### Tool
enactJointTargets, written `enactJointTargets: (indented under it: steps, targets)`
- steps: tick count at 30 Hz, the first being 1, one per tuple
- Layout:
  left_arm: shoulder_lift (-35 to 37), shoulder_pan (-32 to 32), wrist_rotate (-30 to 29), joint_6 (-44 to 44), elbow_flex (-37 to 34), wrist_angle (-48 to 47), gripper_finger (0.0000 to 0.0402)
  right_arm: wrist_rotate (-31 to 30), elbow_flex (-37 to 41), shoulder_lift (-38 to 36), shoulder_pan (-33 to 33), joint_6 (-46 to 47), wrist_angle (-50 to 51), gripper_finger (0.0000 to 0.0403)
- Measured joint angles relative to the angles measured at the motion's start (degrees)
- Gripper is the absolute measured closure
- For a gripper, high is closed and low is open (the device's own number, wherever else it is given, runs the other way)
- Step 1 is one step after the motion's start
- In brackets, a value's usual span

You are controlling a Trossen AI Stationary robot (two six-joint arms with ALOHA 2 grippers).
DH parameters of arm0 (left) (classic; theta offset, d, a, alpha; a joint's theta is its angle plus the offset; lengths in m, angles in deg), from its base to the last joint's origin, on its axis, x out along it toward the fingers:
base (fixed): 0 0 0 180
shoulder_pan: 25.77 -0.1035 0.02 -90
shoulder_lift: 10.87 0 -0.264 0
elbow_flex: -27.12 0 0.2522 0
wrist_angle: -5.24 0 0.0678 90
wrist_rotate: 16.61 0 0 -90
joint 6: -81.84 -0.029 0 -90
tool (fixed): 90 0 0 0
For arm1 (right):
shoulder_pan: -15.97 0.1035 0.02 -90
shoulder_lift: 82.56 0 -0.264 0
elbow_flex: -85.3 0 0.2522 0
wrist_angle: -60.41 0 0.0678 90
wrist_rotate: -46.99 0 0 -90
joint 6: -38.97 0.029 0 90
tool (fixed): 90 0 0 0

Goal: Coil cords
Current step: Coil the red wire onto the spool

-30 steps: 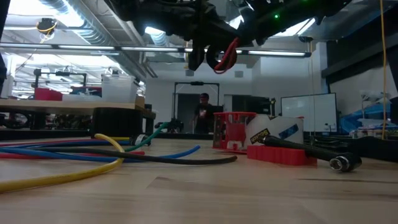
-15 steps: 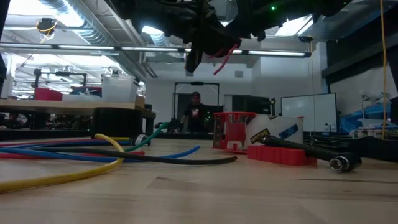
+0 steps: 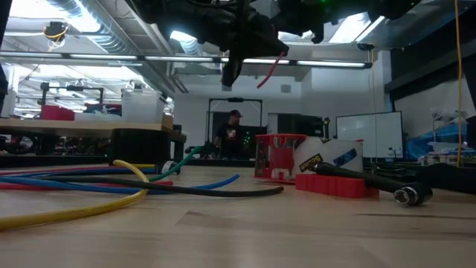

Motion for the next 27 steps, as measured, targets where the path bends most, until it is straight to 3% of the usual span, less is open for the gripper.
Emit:
enactJointTargets:
  steps: [13,27]
  targets:
    - [-0.1,0.1,8.4,3.5,0.0,6.5,0.0401,-5.2,0.0,0.0,0.0,-3.0,3.8,0.04]
    - [-0.1,0.1,18.4,3.4,3.5,7.6,0.0401,-2.7,0.0,0.0,0.1,-4.8,12.0,0.04]
